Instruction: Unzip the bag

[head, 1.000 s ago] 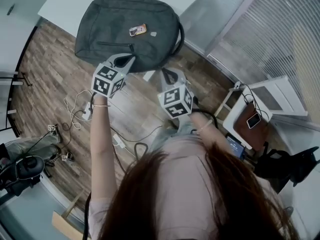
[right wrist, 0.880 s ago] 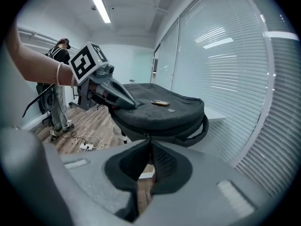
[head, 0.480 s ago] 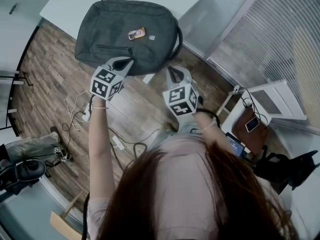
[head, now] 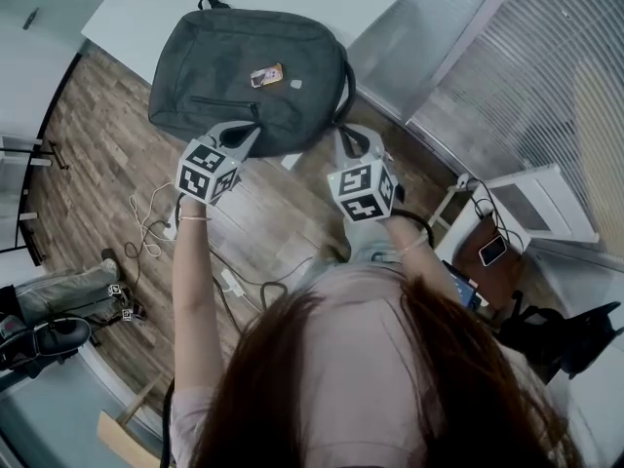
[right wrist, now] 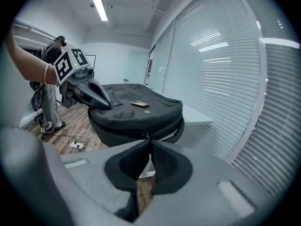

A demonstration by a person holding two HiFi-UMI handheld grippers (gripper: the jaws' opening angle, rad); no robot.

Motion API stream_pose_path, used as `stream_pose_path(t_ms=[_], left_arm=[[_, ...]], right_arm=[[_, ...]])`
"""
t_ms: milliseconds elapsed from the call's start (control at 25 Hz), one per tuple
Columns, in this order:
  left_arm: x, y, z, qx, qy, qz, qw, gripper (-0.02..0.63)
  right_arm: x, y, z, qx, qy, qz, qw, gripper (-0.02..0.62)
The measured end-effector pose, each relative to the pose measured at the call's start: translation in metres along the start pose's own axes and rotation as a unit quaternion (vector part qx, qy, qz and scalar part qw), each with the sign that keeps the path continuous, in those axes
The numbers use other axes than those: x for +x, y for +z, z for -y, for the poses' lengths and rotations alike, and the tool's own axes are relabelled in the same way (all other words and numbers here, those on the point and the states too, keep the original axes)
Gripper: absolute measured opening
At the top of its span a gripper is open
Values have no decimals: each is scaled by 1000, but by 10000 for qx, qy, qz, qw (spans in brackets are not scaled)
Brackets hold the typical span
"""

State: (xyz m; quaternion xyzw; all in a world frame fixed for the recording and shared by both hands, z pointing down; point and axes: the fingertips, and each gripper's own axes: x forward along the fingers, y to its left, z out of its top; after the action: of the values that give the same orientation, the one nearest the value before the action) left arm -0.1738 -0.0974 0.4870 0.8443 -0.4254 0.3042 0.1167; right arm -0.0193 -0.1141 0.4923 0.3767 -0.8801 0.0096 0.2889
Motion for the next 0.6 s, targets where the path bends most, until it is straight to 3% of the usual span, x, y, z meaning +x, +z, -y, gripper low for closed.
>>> stream_pose_path(t_ms=[600], left_arm=[[1,-1,2,50,-6,-22,10000,10]], right_arm=[[15,8,31,-328,34,29,9995,17]])
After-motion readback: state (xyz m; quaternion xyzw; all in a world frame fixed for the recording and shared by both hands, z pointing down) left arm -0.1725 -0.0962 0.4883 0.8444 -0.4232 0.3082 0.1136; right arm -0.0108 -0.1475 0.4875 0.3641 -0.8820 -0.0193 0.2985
